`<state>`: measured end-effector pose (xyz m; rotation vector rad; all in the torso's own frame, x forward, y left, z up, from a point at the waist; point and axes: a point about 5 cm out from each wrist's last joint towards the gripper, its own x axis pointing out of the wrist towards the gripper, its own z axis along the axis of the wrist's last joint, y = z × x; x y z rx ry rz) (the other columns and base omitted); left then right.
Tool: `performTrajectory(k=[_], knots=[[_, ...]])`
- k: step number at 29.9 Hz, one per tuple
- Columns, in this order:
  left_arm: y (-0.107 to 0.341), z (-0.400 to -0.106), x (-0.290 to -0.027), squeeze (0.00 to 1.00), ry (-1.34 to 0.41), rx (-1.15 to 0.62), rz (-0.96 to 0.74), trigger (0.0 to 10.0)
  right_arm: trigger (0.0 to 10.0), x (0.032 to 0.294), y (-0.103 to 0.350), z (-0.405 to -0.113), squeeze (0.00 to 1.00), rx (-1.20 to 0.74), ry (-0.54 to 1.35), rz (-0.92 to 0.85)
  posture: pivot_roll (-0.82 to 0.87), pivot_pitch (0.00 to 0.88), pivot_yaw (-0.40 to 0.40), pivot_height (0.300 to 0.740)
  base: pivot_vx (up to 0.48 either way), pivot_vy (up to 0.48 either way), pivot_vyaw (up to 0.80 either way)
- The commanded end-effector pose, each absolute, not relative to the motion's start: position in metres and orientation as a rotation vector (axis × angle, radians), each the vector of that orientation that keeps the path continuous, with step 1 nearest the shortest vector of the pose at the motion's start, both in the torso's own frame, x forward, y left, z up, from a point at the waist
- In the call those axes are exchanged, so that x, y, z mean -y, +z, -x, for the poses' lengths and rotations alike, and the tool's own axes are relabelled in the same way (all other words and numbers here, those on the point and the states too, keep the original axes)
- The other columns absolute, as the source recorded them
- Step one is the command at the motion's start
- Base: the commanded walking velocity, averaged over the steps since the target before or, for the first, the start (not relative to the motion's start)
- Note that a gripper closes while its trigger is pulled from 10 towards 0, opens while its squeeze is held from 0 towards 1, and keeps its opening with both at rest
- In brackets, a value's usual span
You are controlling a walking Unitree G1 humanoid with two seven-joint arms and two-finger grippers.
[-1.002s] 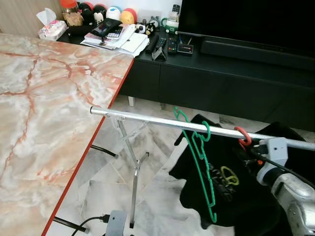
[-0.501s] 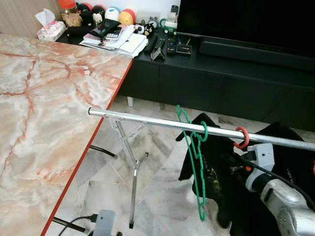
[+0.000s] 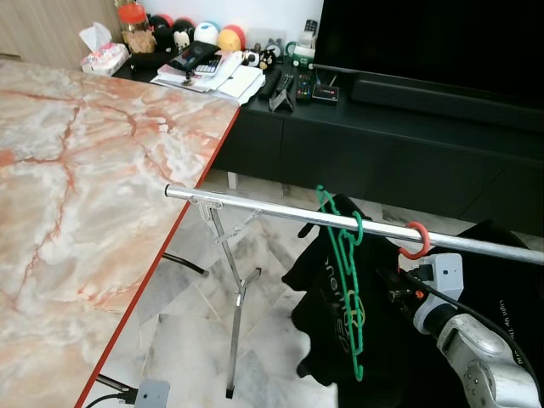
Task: Hang hanger
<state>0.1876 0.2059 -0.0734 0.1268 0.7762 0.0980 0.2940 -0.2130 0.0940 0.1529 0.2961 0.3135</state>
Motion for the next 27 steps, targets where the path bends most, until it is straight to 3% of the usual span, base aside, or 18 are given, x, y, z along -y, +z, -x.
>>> performTrajectory(k=[1,15,27], knots=[[-0.078,-0.179,-0.205,0.00,0.094,-0.810,-0.129,10.0,0.0,0.209,0.083,-0.289,0.00,-0.342,0.317,-0.157,0.00,0.139,-0.001,0.740,0.000,0.000,0.00],[-0.079,-0.178,-0.205,0.00,0.062,-0.817,-0.148,10.0,0.0,0.193,0.097,-0.280,0.00,-0.164,0.161,-0.238,0.00,0.112,0.009,0.740,0.000,0.000,0.00],[-0.078,-0.180,-0.200,0.00,0.041,-0.805,-0.143,10.0,0.0,0.195,0.118,-0.265,0.00,-0.013,-0.011,-0.300,-0.01,0.109,0.004,0.740,0.000,0.000,0.00]])
